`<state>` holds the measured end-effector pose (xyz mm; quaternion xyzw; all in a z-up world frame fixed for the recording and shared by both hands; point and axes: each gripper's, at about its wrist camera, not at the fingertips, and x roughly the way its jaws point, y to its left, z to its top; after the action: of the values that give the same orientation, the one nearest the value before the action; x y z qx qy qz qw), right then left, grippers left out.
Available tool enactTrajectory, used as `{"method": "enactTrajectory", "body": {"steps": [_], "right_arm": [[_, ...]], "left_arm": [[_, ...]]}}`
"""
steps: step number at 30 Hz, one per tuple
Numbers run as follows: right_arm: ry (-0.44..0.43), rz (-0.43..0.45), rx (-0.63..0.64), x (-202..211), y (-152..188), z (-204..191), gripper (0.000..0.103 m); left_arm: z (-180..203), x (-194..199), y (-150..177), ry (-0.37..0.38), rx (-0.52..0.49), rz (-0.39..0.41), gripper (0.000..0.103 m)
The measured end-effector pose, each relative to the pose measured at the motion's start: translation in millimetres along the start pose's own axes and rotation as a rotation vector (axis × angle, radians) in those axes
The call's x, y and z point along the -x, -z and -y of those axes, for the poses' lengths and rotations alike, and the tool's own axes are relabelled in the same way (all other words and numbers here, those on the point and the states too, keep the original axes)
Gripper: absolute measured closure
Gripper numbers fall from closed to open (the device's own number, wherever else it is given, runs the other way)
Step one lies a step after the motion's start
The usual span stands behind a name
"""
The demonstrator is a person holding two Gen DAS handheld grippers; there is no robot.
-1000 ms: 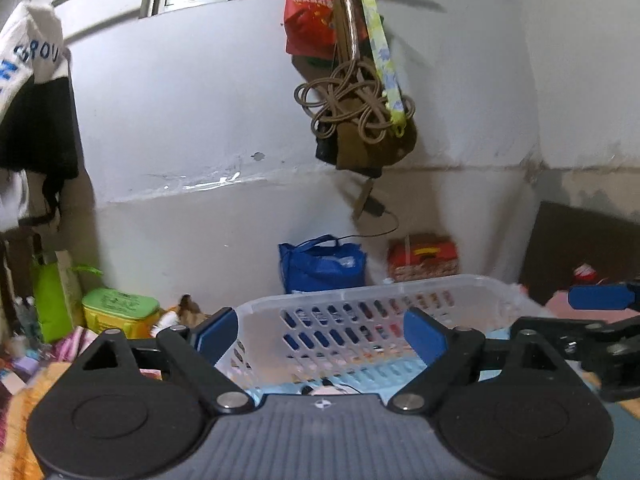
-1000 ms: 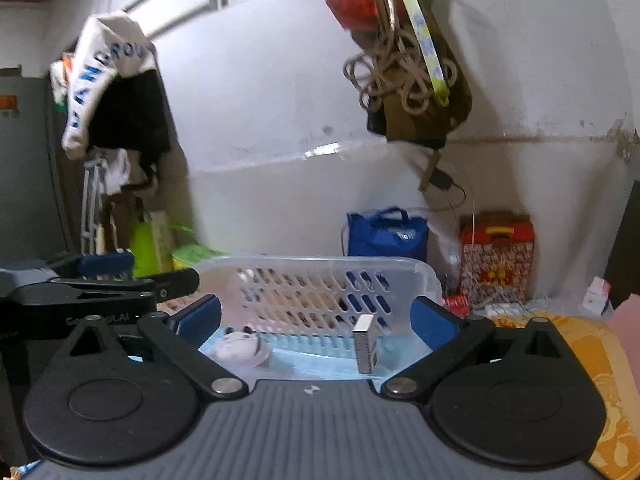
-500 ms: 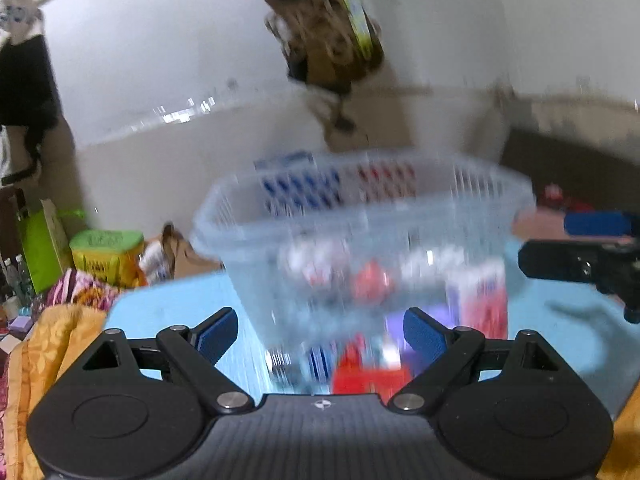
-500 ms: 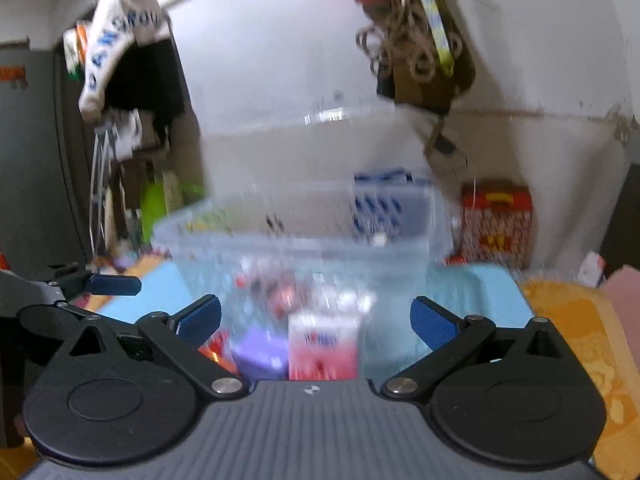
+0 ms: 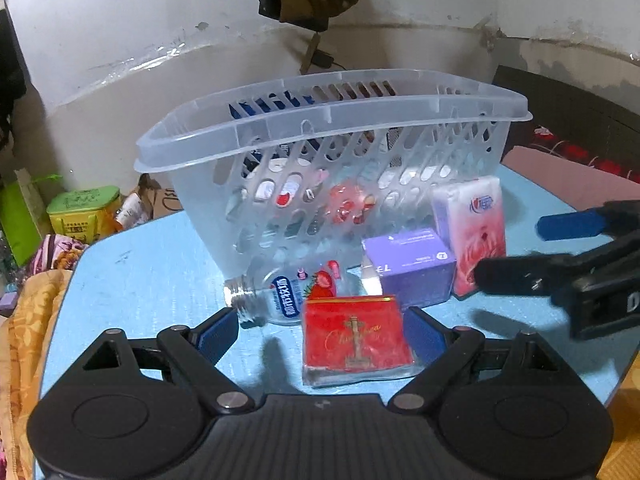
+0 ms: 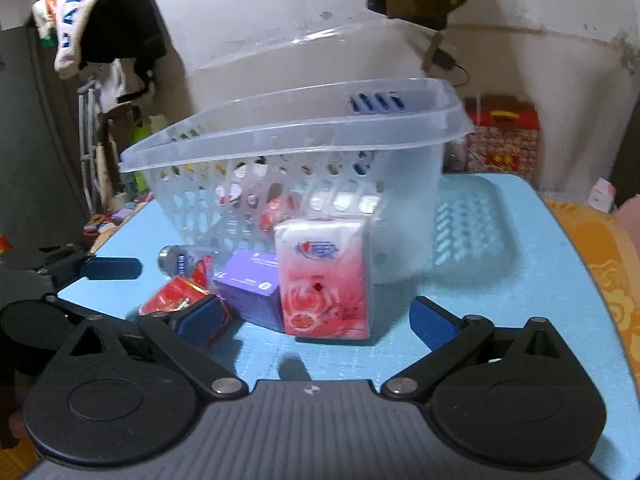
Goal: Organize objects
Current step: 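Move both tools back down toward the remaining items on the table, then grasp the pink tissue pack with the right tool while the left tool grasps the red square box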
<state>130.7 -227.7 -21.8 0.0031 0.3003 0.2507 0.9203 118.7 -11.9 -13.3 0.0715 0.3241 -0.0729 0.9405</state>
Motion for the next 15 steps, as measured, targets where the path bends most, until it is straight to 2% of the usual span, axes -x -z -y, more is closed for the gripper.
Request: {"method": "enactTrajectory", "body": {"steps": [2,7,9,11,13,15], "right_arm": [[0.003,0.010,0.025,-0.6,1.0,-2.1,0.012],[0.011,0.024,-0.003,-4.5,-1.7,-0.1,0.014],[0.025,0.012,0.013,-8.0,-1.7,-1.6,0.020],[0.035,0.000,0.026,-11.2,-0.4,-1.3,0.031],[0.043,-0.021,0.037,-16.4,0.3,-0.9,0.035],[0.036,-0.034,0.039,-20.9,1.7,0.0,0.036]], "left_arm": [[1.0,0.8,0.6,-0.004,-0.012,0.006,0.011],[-1.4,3.0,0.1,0.002,0.004,0.006,0.011],[-2.4,5.0,-0.7,0.016,0.012,0.011,0.011],[-3.4,5.7,-1.0,0.053,0.025,0.006,0.011],[-2.1,4.8,-0.7,0.072,0.028,0.000,0.011],[0.0,4.8,-1.0,0.057,0.021,0.005,0.011]]}}
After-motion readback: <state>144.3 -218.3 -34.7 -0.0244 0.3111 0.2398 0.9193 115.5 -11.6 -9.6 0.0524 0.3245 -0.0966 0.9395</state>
